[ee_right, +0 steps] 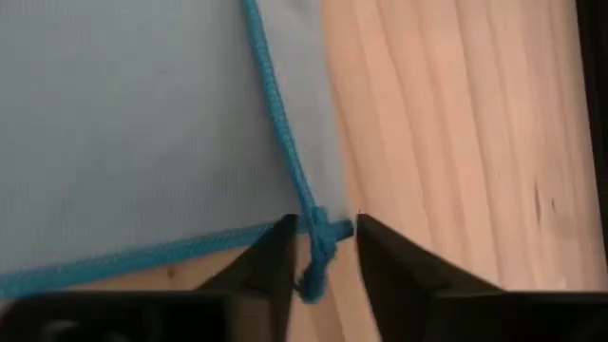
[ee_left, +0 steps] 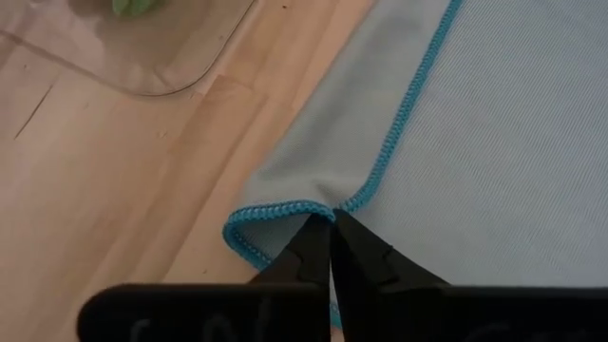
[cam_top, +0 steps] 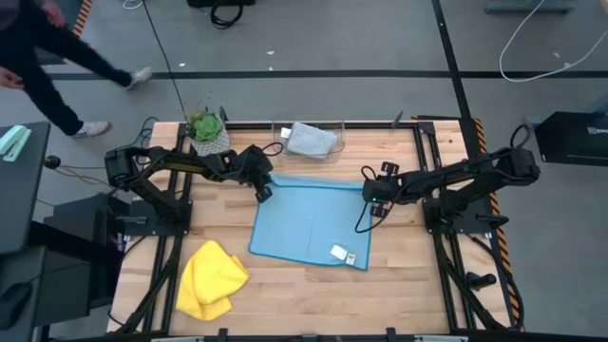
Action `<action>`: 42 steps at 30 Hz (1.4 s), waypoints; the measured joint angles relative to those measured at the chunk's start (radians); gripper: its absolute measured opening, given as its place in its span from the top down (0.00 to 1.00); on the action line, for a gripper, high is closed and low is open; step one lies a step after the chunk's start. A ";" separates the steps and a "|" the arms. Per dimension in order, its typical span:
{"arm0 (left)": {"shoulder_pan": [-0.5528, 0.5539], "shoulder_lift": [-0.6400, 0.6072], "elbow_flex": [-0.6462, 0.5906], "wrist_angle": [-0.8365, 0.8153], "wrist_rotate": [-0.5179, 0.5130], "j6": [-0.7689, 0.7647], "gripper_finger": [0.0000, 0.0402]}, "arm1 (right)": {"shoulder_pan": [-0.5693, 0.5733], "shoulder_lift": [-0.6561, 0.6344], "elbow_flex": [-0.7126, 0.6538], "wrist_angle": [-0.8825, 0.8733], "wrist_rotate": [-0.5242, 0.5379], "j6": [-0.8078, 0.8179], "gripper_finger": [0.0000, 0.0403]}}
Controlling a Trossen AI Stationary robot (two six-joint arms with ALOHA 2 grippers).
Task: Fold microfiber towels
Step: Fold the blue microfiber cloth
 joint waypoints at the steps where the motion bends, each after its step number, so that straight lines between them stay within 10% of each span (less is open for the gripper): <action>1: 0.000 0.000 0.000 0.000 0.000 0.000 0.98 | -0.004 0.003 0.000 0.009 0.000 -0.001 0.76; 6: 0.000 -0.019 -0.001 -0.006 0.000 0.000 0.98 | -0.010 -0.007 0.009 0.008 0.030 -0.008 0.97; 20: -0.068 -0.312 -0.001 -0.207 -0.013 -0.013 0.99 | 0.118 -0.187 0.138 -0.073 0.018 0.117 0.98; 42: -0.725 -0.472 -0.003 -0.475 -0.202 -0.464 0.98 | 0.654 -0.072 0.211 -0.116 -0.046 0.520 0.98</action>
